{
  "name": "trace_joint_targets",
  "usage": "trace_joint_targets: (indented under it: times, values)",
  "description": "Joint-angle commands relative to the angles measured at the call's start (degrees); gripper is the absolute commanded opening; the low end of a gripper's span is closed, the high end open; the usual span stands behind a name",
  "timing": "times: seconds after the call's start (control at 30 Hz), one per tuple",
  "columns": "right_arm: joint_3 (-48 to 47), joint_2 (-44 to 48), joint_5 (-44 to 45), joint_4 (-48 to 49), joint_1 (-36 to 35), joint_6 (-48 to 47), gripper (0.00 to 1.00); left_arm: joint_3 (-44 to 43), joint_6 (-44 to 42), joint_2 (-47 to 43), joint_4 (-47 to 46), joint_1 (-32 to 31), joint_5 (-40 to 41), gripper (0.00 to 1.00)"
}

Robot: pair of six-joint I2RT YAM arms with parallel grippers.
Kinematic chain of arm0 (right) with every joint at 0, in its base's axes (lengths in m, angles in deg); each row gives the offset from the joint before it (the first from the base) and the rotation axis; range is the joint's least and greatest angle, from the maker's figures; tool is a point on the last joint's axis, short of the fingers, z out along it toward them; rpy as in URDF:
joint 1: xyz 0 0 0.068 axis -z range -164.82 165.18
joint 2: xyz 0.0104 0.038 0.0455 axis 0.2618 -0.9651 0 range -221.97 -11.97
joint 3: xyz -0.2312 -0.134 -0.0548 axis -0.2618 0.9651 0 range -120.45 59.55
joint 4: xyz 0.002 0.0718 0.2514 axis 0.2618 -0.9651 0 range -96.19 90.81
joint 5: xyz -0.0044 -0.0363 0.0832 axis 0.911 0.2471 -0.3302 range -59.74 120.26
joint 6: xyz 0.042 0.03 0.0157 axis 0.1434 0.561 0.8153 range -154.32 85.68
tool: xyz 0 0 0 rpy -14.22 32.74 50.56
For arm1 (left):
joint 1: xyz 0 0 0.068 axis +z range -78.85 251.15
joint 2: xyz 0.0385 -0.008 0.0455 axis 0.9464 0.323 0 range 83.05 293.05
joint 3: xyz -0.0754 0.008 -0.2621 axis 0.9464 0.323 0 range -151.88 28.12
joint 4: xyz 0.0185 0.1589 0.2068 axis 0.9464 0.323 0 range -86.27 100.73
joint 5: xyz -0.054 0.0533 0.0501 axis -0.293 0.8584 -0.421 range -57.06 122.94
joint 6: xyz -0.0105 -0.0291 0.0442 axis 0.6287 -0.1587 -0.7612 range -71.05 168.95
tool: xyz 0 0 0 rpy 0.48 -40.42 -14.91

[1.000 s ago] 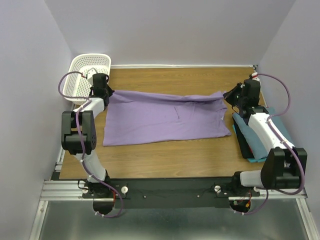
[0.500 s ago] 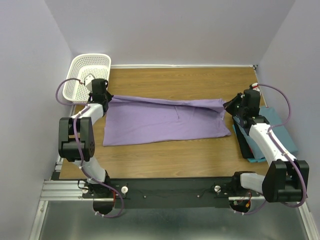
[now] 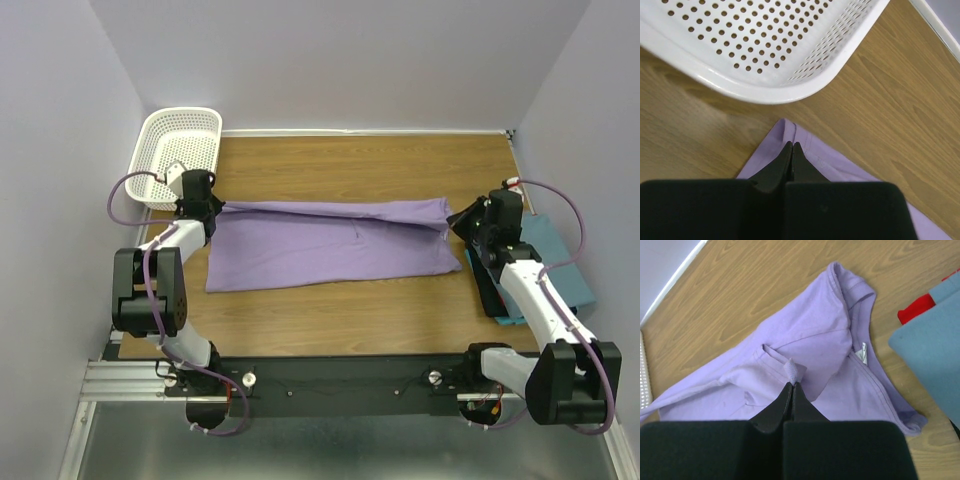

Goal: Fold and stack the t-shirts
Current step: Fold the tshirt

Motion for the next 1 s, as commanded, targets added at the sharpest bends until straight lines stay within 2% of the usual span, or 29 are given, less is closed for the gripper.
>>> trace_joint_targets:
  times: [0.0, 0.63, 0.67, 0.7, 0.77, 0.8, 0.87, 0.97]
  values:
    - [1.72, 1.98, 1.28, -2.69, 0.10, 1.24, 0.00, 2.50, 1.72, -2.90, -1.39, 0.44, 3.98, 0.00]
    - [6.73, 5.23, 1.28, -5.06, 0.10, 2.65, 0.00, 10.49, 6.02, -6.94, -1.30, 0.44, 5.39, 0.00]
    - [7.00, 5.40, 1.28, -5.15, 0.10, 2.74, 0.00, 11.02, 6.37, -7.29, -1.48, 0.44, 5.21, 0.02]
    - [7.61, 5.67, 1.28, -5.15, 0.10, 2.83, 0.01, 11.55, 6.73, -7.64, -1.74, 0.44, 5.12, 0.16]
    - [7.96, 6.11, 1.28, -5.15, 0.10, 2.83, 0.00, 12.87, 7.61, -9.65, -1.74, 0.44, 5.04, 0.29]
    - [8.23, 6.11, 1.28, -5.24, 0.10, 2.83, 0.01, 13.66, 8.04, -11.41, -2.01, 0.44, 5.04, 0.40]
    - [8.32, 5.93, 1.19, -5.24, 0.10, 2.83, 0.01, 14.10, 8.31, -13.26, -2.01, 0.44, 5.04, 0.46]
    - [8.49, 5.76, 0.84, -5.24, 0.10, 3.00, 0.01, 13.49, 9.27, -15.29, -0.52, 0.35, 5.56, 0.46]
